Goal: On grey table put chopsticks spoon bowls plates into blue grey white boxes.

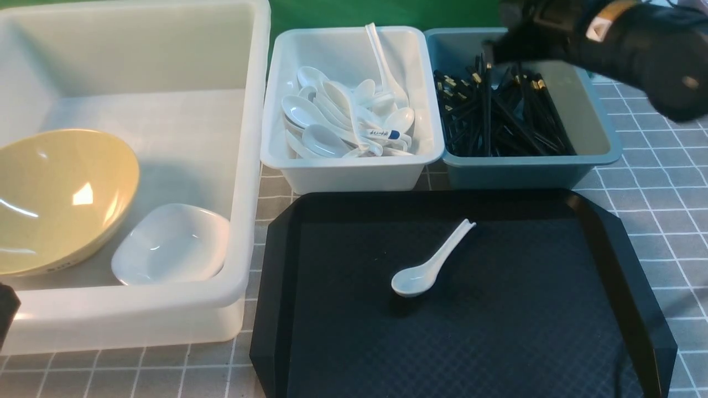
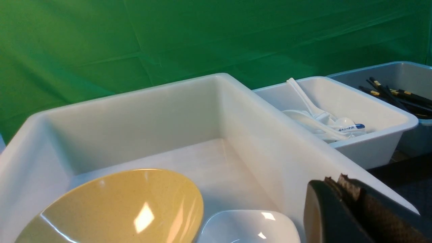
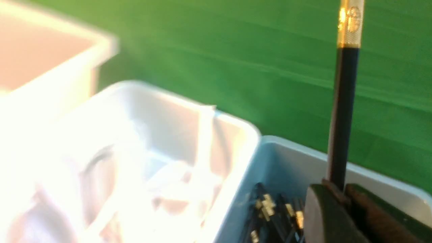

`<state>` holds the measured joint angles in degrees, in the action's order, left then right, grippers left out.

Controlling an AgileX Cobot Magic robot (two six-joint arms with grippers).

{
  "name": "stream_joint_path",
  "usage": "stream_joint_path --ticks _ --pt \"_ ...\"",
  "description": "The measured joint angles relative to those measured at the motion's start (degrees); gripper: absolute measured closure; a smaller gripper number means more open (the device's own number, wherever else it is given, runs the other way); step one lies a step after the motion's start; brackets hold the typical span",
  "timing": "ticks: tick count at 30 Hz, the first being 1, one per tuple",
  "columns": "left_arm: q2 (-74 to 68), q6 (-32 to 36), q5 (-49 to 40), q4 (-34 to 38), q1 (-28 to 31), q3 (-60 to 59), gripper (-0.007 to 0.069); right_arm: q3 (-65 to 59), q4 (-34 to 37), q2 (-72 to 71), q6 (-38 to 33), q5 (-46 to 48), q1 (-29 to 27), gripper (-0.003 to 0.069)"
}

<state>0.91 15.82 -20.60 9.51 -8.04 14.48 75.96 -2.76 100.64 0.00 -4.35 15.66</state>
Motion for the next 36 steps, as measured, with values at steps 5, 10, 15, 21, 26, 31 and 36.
stream_joint_path --ticks 5,10,15,21,26,31,36 --pt "0.0 0.0 0.6 0.3 0.0 0.0 0.0633 8.0 0.0 7.0 2.7 11.9 -1.3 0.0352" --pt "-5.8 1.7 -7.7 5.1 0.0 4.3 0.0633 13.0 0.0 3.4 -0.8 32.5 -1.2 0.0242" --pt "-22.1 6.9 -20.1 22.3 0.0 15.2 0.0633 10.2 0.0 -9.6 -3.4 45.8 -0.7 0.0275" --pt "-38.4 21.2 -25.0 41.7 -3.1 21.2 0.0633 -5.0 0.2 -27.6 -6.2 45.0 -0.7 0.0427" --pt "-55.5 28.3 -25.1 48.4 -9.9 27.5 0.0633 -23.3 1.1 -42.5 -6.9 45.2 -0.7 0.0620" --pt "-69.1 26.2 -25.3 38.9 -20.3 37.7 0.0633 -35.2 1.2 -49.5 -7.6 47.9 -0.7 0.0627" --pt "-80.6 15.6 -25.3 18.8 -30.2 49.6 0.0610 -42.4 1.8 -50.5 -7.3 50.6 -0.7 0.0627"
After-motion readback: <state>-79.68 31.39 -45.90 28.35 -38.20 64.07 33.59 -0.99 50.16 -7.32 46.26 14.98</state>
